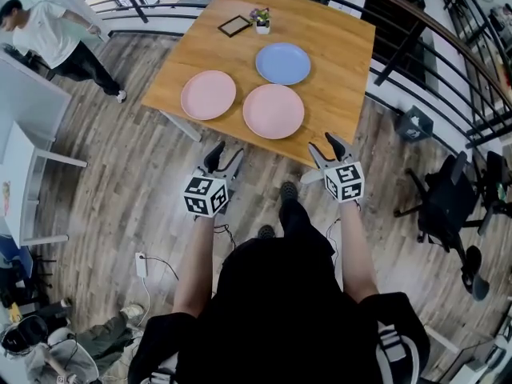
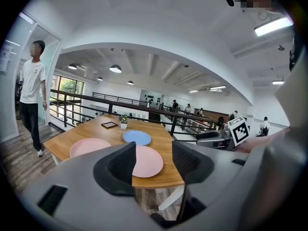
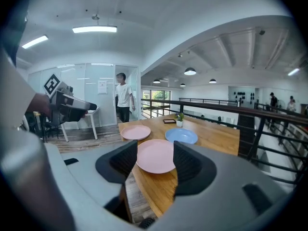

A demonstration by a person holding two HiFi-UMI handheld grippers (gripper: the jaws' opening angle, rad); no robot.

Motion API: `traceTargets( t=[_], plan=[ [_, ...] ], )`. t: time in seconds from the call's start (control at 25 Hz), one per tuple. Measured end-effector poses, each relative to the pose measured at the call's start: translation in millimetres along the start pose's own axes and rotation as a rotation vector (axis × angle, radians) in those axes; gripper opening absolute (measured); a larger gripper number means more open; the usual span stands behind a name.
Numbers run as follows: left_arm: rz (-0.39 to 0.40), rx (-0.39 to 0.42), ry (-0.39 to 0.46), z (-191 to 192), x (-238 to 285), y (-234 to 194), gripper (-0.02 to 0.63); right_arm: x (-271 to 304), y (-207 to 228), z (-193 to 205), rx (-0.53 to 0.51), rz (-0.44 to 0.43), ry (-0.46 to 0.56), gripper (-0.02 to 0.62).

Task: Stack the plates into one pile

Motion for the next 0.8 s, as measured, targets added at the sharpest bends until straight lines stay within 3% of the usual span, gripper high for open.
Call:
traceTargets(
  t=[0.8],
  plan=[
    [-0.053, -0.048, -0.045, 8, 57, -30, 0.235, 55, 45, 7, 0.034, -0.021, -0.042, 0.244]
  ],
)
Point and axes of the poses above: the fingertips, and each gripper's own axes: x forward along the fingers, y to its right, z out of its underside, the point moved 8 cm from there along -x, backward along the fingers, and after that the axes turned 9 degrees about y, right-handed, at the moved point
